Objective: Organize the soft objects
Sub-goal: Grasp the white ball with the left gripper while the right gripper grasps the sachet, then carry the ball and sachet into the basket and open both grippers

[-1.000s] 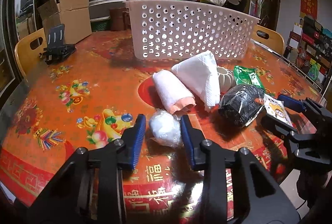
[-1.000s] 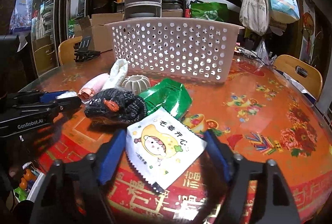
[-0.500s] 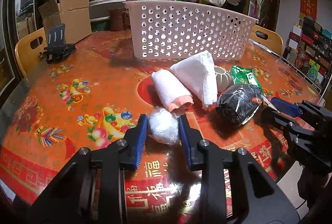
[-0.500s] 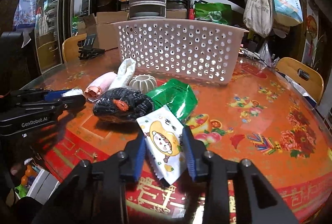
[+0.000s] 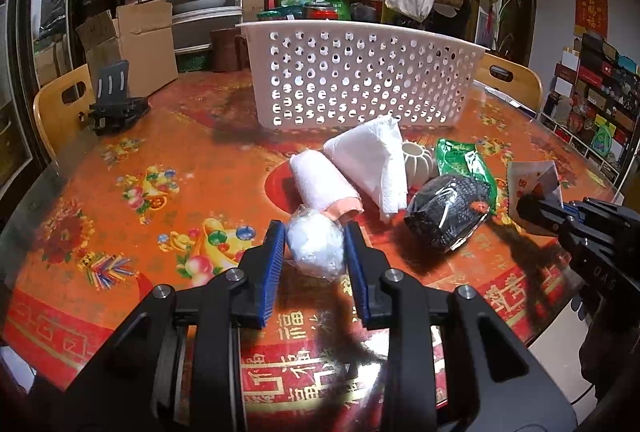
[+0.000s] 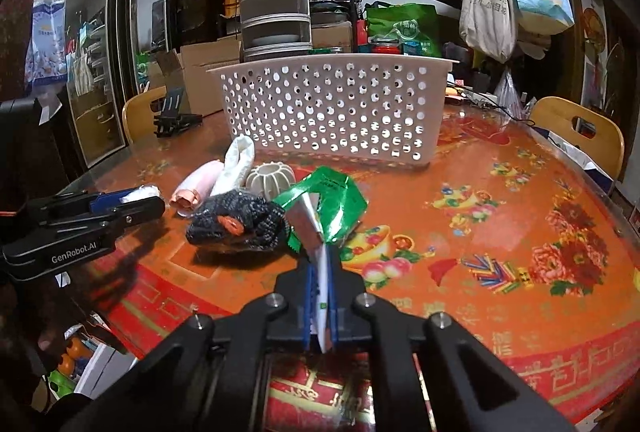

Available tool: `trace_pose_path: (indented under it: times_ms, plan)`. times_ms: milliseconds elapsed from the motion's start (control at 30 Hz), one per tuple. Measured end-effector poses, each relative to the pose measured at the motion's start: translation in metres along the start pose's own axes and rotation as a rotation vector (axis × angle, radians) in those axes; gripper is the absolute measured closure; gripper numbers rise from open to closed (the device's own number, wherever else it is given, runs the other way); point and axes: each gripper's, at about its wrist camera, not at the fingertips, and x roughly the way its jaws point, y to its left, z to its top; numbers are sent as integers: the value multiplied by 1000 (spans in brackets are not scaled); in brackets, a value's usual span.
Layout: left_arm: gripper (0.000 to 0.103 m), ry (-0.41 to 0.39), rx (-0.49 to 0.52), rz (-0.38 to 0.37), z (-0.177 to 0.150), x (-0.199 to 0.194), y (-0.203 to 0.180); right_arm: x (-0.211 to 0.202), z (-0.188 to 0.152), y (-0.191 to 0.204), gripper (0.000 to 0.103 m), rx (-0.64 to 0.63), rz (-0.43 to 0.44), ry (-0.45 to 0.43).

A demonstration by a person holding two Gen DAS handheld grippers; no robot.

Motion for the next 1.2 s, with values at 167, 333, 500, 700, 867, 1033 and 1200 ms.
trace_pose_path:
  times_ms: [167, 333, 500, 700, 867, 1033, 1200]
  plan:
    - [75, -10, 5, 1, 4, -8, -1, -5, 4, -2, 98, 14, 2, -10]
    - [75, -18, 6, -1, 12, -13, 0, -12, 13, -6, 98, 21, 4, -25]
    - [75, -29, 9, -10, 28, -18, 3, -17, 31, -9, 98, 18, 3, -42]
    - [75, -47, 18, -23, 52, -21, 2, -16, 55, -17, 98, 29, 26, -32]
    - [75, -59, 13, -41, 78, -24, 2, -18, 77, -24, 98, 22, 28, -37]
    - [75, -71, 18, -61, 105, -22, 0, -23, 102, -26, 98, 4, 26, -59]
    - [75, -76, 23, -77, 138, -16, -2, -21, 130, -29, 98, -14, 30, -72]
